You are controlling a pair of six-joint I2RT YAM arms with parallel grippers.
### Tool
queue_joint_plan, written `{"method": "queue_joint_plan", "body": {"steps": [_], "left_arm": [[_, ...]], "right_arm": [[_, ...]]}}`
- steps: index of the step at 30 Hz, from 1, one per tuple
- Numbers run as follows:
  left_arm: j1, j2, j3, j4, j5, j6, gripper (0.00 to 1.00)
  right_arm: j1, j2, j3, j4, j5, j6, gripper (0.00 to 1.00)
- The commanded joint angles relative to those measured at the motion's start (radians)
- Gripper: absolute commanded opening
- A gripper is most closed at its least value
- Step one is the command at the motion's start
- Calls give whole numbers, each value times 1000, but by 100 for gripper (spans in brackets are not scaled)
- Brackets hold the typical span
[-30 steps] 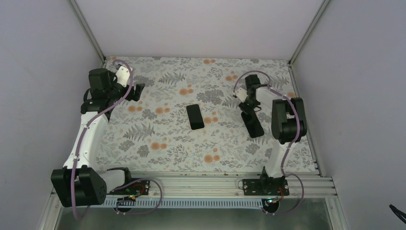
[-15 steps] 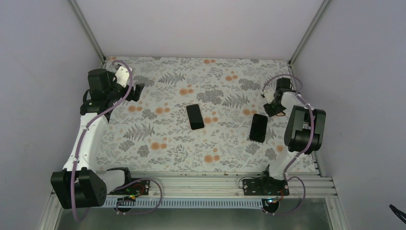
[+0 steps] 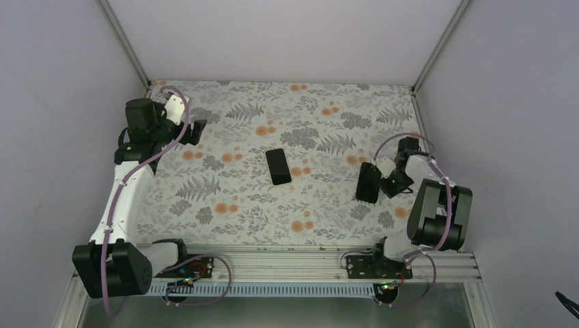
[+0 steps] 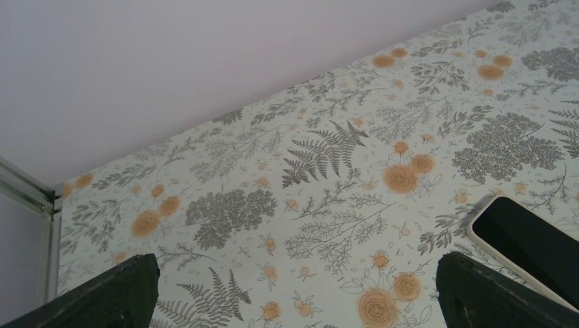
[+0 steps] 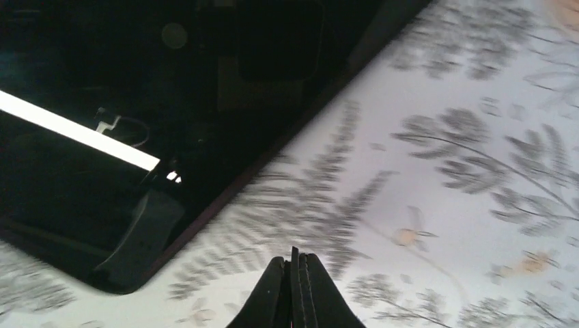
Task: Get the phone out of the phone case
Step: Adjust the phone at the center of the board.
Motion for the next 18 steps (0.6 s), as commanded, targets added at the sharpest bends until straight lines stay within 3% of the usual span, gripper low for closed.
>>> {"method": "queue_joint_plan", "body": {"steps": [1, 10, 18], "left_arm": [[8, -14, 1, -3, 34, 12, 100], [8, -12, 6, -2, 15, 9, 100], [7, -29, -7, 1, -6, 14, 100]], "right_arm": [[79, -52, -45, -107, -142, -53, 4], [303, 81, 68, -40, -343, 40, 4], [372, 227, 209, 7, -303, 95, 4]]}}
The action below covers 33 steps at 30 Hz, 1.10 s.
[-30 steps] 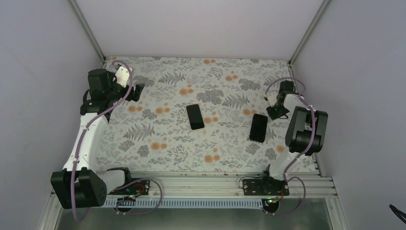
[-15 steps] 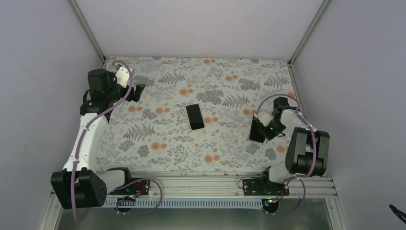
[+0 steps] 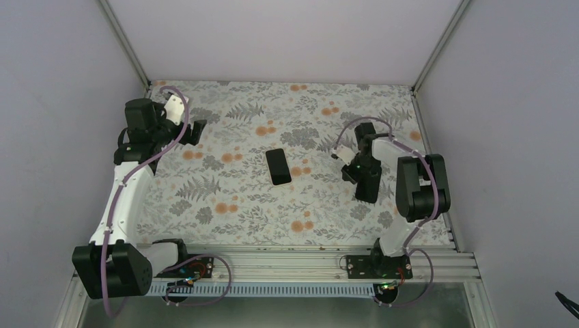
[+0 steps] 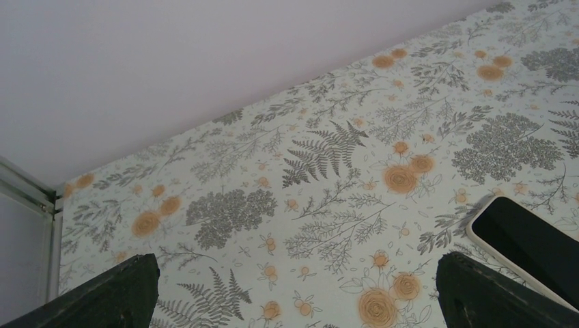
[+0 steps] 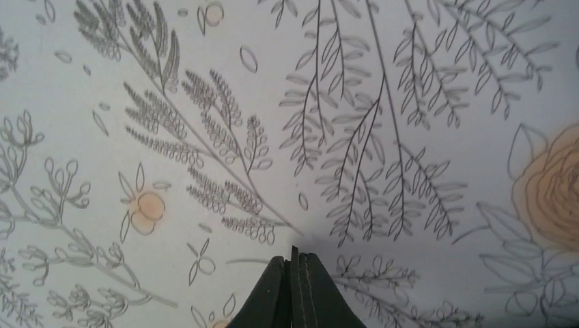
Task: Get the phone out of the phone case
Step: Adjust the phone at the center of the board.
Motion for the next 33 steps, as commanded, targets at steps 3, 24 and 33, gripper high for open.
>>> {"method": "queue_joint_plan", "body": {"steps": [3, 24, 33], "left_arm": [[7, -28, -16, 9, -20, 15, 100], [9, -49, -25, 11, -5, 15, 100], [9, -54, -19, 7, -3, 14, 100]], "right_arm": [[10, -16, 18, 37, 6, 29, 4], [-325, -308, -244, -49, 229, -137, 4], [-311, -182, -275, 27, 161, -125, 4]]}}
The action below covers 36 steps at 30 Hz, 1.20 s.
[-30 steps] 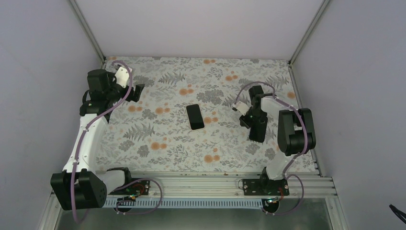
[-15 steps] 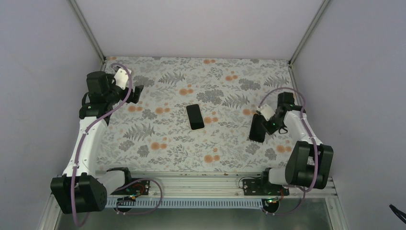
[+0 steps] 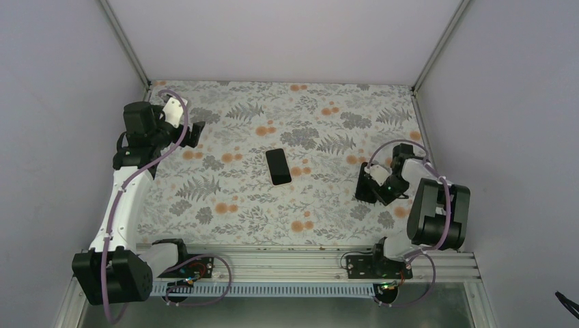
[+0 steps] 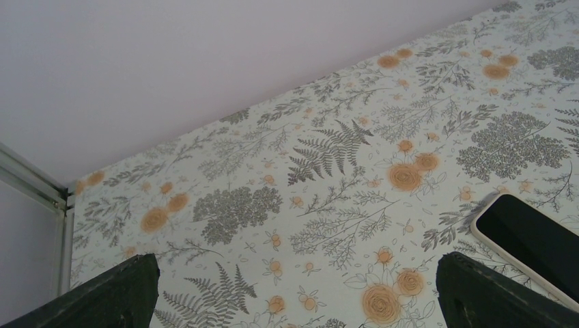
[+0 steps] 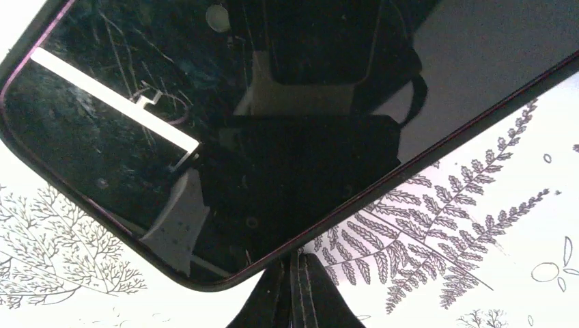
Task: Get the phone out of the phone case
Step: Adjust the phone at the center of the board, then pick up the phone at the center of the board.
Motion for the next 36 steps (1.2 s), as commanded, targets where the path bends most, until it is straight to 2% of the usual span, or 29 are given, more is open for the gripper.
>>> {"method": "queue_joint_plan", "body": {"steps": [1, 5, 9, 13, 17, 18, 20, 22, 23, 26, 27, 29, 33, 36], "left_arm": [[5, -13, 7, 5, 13, 10, 100], [5, -13, 10, 7, 12, 10, 100], [5, -9, 11, 8, 12, 10, 100], [5, -9, 14, 2, 3, 14, 100], [5, -16, 6, 9, -7, 20, 100], [5, -15, 7, 7, -9, 21, 100], [5, -13, 9, 3, -10, 26, 100], [6, -16, 8, 0, -3, 29, 100], [6, -18, 5, 3, 3, 31, 100], [6, -14, 1, 12, 27, 33, 100], [6, -8, 3, 12, 36, 35, 100], [6, 5, 12, 7, 47, 41, 100], [6, 15, 14, 14, 32, 55, 100], [6, 25, 6, 45, -25, 57, 100]], "right_arm": [[16, 55, -18, 57, -52, -11, 4], [70, 83, -7, 63, -125, -22, 4], [190, 130, 44, 55, -213, 11, 4], [312, 218, 149, 28, -313, 55, 4], [329, 253, 286, -22, -412, 73, 4], [330, 250, 315, -67, -444, 47, 7], [319, 213, 356, -159, -504, -33, 22], [300, 152, 375, -208, -508, -104, 59], [292, 108, 373, -195, -479, -122, 67], [288, -6, 298, -67, -327, -178, 77], [289, -40, 257, -28, -274, -252, 84], [287, -78, 205, -18, -216, -417, 86], [201, -51, 260, -89, -314, -699, 86], [165, 37, 351, -133, -357, -797, 86]]}}
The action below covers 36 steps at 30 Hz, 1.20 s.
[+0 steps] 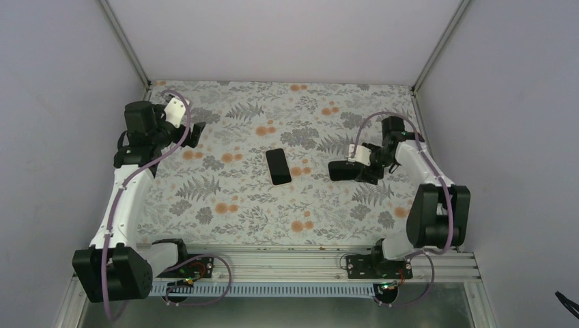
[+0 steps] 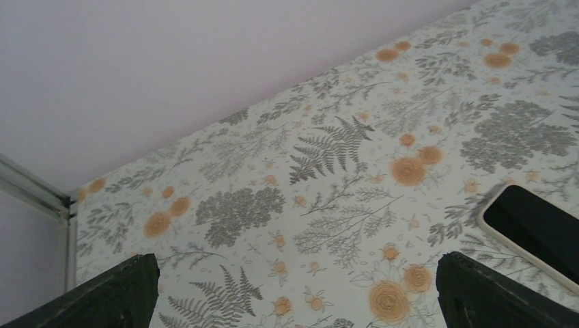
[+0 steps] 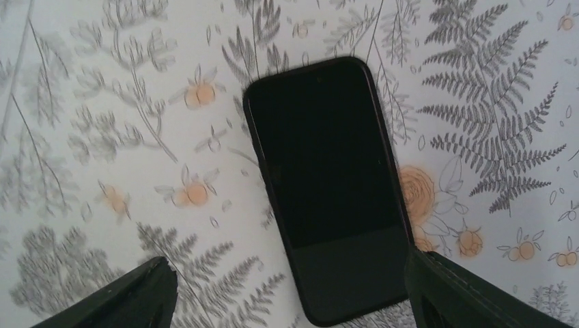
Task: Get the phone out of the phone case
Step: Pick up the phone at the center of the board.
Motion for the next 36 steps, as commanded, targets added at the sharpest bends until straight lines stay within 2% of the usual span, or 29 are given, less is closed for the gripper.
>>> {"method": "queue_joint_plan", "body": {"steps": [1, 5, 7, 25, 27, 36], "left_arm": [[5, 18, 4, 52, -62, 18, 100], [5, 16, -28, 82, -104, 38, 100], [6, 4, -52, 102, -120, 47, 100], [5, 19, -101, 149, -109, 58, 100], [6, 23, -104, 152, -110, 56, 100], [6, 32, -129, 163, -97, 66, 100]], "right_arm": [[-53, 93, 111, -56, -38, -238, 86], [-64, 245, 206, -143, -7, -305, 86], [-66, 279, 215, -123, -5, -316, 87], [-66, 401, 183, 80, 38, -276, 90], [-65, 411, 189, 98, 43, -269, 94], [-69, 490, 215, 89, 105, -283, 93]]}}
